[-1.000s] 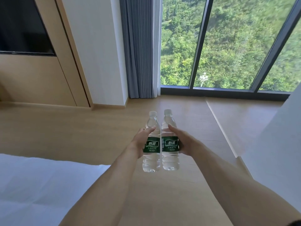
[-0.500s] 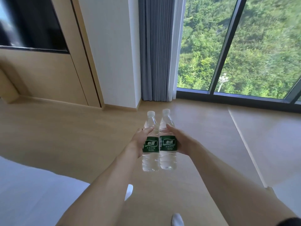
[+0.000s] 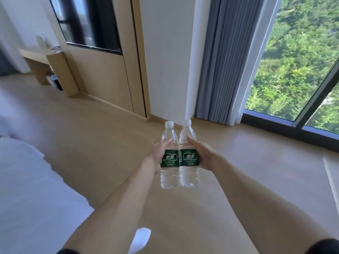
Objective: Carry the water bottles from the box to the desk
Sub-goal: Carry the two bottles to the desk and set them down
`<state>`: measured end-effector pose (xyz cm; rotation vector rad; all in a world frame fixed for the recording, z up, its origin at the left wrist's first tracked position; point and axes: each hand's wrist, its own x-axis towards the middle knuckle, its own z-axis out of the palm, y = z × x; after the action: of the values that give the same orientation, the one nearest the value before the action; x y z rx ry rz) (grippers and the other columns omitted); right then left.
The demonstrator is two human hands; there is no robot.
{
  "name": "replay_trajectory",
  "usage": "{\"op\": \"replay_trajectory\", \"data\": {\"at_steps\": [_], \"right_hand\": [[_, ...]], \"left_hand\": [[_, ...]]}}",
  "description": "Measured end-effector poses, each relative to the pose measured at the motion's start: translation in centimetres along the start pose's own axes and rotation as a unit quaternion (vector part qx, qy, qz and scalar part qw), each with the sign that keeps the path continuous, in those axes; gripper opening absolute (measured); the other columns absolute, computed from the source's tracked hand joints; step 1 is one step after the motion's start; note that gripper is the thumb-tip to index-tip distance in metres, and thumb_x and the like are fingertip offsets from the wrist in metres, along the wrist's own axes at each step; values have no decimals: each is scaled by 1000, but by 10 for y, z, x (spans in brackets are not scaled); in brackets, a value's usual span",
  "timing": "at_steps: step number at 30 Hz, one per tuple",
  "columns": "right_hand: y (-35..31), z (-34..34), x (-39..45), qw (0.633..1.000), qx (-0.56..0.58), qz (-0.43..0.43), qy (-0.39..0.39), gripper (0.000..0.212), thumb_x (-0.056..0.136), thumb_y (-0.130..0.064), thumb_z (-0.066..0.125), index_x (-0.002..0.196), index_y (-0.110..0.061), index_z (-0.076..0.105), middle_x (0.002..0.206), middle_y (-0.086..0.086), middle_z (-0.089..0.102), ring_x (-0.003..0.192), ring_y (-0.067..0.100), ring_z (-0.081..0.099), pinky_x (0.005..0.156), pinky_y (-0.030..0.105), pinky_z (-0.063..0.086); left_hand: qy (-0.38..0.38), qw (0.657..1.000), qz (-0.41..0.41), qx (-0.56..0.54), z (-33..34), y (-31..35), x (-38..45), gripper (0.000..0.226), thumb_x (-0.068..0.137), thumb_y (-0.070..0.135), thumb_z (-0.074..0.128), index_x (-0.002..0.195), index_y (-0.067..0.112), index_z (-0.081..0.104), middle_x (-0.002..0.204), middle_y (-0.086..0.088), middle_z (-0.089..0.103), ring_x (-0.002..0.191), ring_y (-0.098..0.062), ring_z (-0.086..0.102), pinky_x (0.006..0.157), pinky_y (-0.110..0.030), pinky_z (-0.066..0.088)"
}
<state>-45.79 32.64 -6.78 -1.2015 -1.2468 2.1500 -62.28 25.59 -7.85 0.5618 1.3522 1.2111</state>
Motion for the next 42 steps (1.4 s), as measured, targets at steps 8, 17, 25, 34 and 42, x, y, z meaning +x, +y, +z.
{"op": "replay_trajectory", "data": {"at_steps": [8,17,25,34,42], "right_hand": [[-41,13,96,998,-40,24,-44,53,98,-46,59,130,-4,60,113,20,73,87,28,73,74,39,59],[-114,58,260,993,-82,15,-81,51,93,-48,62,122,-6,63,122,23,68,110,37,67,103,52,50],[-189,135,396,982,-112,28,-148,46,93,-47,63,122,-12,61,115,19,73,99,32,73,85,44,59],[-227,214,511,967,-139,51,-205,54,97,-46,59,128,-3,57,119,20,71,108,34,69,94,45,54],[-276,279,643,939,-159,73,-298,37,103,-43,49,114,-10,61,91,8,76,78,20,75,68,32,56]], "left_hand": [[40,999,-11,-14,-37,32,68,60,93,52,61,138,14,52,122,-25,67,95,-36,68,79,-42,54],[53,996,-1,-67,-119,105,193,42,93,45,65,121,14,58,101,-18,67,79,-32,68,77,-42,57],[130,987,14,-96,-218,185,282,48,86,48,73,122,19,59,110,-22,71,91,-37,72,84,-52,58],[219,967,23,-126,-313,234,340,61,80,45,81,127,20,52,113,-20,72,93,-38,74,79,-54,59],[306,937,69,-150,-398,287,426,57,81,42,82,124,17,55,113,-22,71,91,-41,74,79,-65,57]]}}
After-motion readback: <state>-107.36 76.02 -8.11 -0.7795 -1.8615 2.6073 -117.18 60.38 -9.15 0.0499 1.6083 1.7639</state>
